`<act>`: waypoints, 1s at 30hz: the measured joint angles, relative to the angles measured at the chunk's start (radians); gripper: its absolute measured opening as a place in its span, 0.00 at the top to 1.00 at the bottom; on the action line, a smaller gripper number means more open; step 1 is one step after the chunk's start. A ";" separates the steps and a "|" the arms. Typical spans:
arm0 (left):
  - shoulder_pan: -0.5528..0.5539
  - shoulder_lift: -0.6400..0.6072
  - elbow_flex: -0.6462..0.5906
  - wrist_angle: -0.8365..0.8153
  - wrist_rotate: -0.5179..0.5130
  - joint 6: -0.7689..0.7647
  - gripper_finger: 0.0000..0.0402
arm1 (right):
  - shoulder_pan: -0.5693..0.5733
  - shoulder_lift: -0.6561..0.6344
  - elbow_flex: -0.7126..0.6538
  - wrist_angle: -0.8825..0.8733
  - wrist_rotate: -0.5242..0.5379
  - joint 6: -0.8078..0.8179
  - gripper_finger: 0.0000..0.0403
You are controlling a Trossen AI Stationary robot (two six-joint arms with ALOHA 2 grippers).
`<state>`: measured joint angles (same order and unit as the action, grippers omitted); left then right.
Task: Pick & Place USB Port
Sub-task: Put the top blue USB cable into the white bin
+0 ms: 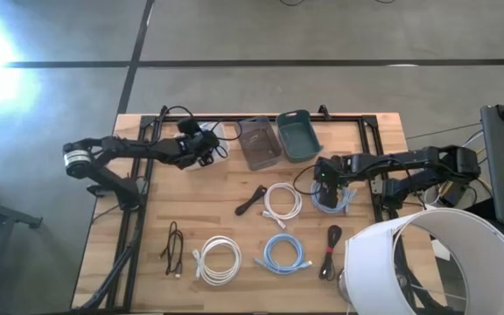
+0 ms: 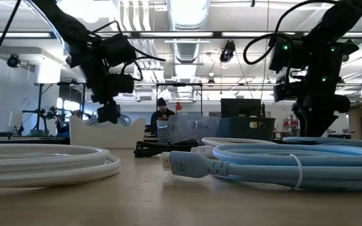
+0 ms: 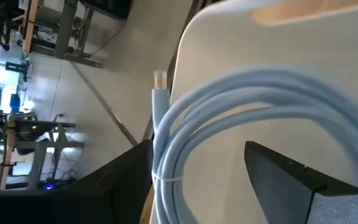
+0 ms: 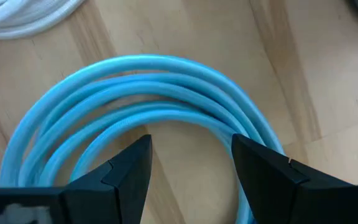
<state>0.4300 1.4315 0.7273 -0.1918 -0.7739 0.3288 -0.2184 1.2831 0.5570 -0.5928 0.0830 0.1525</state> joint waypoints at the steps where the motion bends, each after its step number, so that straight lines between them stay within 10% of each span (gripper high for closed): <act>1: -0.003 0.000 0.006 0.000 0.001 -0.004 0.36 | 0.000 -0.007 0.004 -0.009 0.000 -0.003 0.46; 13: -0.064 0.000 0.058 0.015 0.102 -0.061 0.36 | -0.008 -0.063 0.031 -0.027 0.095 -0.136 0.46; 30: -0.125 0.000 0.058 0.094 0.240 -0.121 0.36 | -0.011 0.170 0.034 -0.008 0.115 -0.086 0.46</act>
<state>0.3046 1.4315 0.7856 -0.0976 -0.5335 0.2074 -0.2289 1.4536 0.5915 -0.6010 0.1977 0.0664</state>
